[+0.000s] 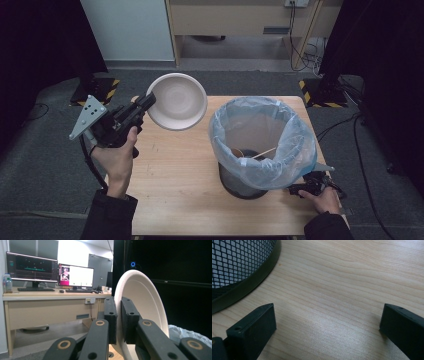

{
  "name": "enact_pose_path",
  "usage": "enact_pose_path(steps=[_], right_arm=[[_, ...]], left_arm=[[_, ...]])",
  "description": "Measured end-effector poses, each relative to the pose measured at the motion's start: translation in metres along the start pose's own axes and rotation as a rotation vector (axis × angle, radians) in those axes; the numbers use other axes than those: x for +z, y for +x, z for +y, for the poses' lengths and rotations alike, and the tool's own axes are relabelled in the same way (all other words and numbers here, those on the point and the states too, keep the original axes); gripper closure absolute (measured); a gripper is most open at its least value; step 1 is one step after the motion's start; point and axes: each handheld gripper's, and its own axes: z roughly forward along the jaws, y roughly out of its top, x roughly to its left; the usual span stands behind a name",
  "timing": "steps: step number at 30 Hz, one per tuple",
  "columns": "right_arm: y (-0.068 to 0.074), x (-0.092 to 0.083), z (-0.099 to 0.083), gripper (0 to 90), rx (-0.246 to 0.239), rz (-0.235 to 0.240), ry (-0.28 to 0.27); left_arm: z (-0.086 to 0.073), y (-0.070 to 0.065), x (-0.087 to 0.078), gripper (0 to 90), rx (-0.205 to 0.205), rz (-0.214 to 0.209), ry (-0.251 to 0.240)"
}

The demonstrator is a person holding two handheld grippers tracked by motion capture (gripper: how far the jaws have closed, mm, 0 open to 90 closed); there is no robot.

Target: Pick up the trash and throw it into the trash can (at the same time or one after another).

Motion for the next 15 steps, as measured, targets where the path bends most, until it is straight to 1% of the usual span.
enact_pose_path(steps=[8,15], right_arm=[[0.0,0.0,0.0,0.7,0.0,0.0,0.0],[0.0,0.0,0.0,0.7,0.0,0.0,0.0]], left_arm=[[0.006,-0.012,0.014,83.7,0.014,-0.032,-0.009],[0.006,-0.022,0.026,83.7,0.011,-0.058,-0.011]])
